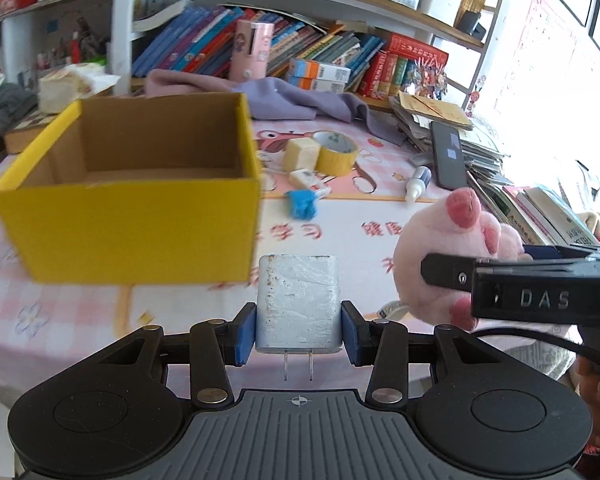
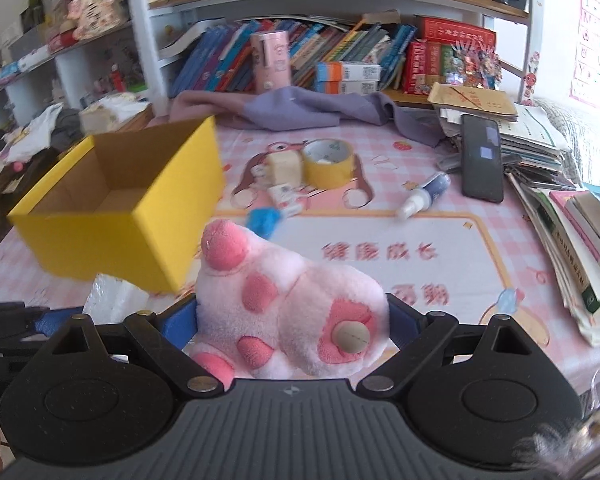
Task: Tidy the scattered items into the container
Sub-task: 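Lift the charger with the left tool while the right tool lifts the plush pig toward the yellow box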
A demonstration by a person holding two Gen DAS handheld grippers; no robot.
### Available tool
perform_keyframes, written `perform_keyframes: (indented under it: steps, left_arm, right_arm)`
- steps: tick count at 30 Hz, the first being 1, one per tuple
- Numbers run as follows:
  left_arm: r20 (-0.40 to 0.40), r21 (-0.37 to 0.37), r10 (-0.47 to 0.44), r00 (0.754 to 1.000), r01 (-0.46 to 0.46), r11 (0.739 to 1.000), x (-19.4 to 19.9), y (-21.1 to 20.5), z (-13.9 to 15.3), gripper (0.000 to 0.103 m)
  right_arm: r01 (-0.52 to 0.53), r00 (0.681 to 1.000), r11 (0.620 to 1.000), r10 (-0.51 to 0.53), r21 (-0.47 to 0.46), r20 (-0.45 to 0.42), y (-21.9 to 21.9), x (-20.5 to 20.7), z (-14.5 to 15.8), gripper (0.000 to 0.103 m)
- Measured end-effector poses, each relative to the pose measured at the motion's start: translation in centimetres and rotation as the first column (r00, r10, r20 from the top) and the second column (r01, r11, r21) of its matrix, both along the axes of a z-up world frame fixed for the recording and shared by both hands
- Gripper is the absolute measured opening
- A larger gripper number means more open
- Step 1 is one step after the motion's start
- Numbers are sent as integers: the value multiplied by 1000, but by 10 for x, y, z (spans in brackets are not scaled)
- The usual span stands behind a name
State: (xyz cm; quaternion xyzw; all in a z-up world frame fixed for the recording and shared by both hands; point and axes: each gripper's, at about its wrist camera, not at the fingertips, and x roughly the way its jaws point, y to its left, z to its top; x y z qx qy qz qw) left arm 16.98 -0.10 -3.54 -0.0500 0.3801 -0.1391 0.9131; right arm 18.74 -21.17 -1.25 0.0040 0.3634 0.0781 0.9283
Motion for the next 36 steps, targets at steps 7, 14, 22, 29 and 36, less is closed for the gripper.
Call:
perform_keyframes:
  steps: [7,14,22,29,36]
  left_arm:
    - [-29,5,8,1000,-8,1000,-44,44,2,42]
    - [-14,25,38,999,-37,999,-74,73,8,42]
    - [9,38,88,996,-88,995,-95,98,12,42]
    - [5,43,138,990,-138,989,-106,116,12,42]
    - [11,52,178,984,-178,983,-111,130,12,42]
  right_arm:
    - [-17,1000,1000,17,17,-6,45,-51,5,93]
    - [-31,1000,999,31,36,0,76,-81,8,93]
    - [-101,995,994,101,38,3,106,-94,10,93]
    - [-154,988,987,154,38,4,127,-100,10,93]
    - [-202,979,978,202,43,7,143,-98,10,93]
